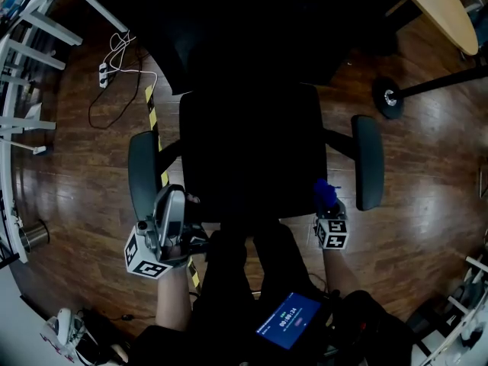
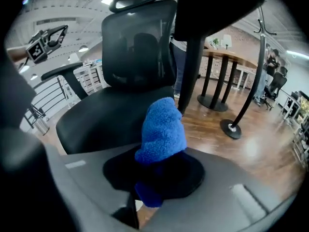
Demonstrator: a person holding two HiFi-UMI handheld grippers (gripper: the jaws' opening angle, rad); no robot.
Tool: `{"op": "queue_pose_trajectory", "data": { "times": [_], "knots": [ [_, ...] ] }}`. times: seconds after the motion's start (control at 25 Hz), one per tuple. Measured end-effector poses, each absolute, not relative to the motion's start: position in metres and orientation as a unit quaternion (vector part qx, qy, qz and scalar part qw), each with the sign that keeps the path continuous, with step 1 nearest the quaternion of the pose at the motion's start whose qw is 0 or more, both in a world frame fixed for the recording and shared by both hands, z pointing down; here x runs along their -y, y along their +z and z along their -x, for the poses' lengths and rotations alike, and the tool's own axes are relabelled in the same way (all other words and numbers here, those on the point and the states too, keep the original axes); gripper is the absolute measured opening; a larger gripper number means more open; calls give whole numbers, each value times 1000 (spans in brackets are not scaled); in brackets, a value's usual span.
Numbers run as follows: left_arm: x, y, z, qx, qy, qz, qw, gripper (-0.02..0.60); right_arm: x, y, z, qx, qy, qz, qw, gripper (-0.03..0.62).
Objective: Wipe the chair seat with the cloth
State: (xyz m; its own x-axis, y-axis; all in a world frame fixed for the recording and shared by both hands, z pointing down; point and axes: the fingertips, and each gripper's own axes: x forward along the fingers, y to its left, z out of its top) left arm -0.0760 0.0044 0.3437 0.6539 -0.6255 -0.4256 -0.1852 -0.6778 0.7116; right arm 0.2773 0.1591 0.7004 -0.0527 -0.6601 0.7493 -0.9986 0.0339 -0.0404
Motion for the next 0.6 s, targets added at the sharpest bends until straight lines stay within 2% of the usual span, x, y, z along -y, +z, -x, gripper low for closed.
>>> {"op": "queue_pose_trajectory", "data": {
  "times": [0.16, 0.32, 0.6],
  "knots": [
    [-1, 349, 73, 242, -339, -850, 322, -8, -154, 706, -278, 650, 309, -638, 274, 89],
    [2, 341, 75, 245, -332, -850, 328, -8, -127, 663, -254, 680, 303, -629, 223, 89],
    [-9, 276, 73, 245, -313, -854, 337, -8, -50, 438, -176, 778, 275, -565, -3, 89]
  ]
}}
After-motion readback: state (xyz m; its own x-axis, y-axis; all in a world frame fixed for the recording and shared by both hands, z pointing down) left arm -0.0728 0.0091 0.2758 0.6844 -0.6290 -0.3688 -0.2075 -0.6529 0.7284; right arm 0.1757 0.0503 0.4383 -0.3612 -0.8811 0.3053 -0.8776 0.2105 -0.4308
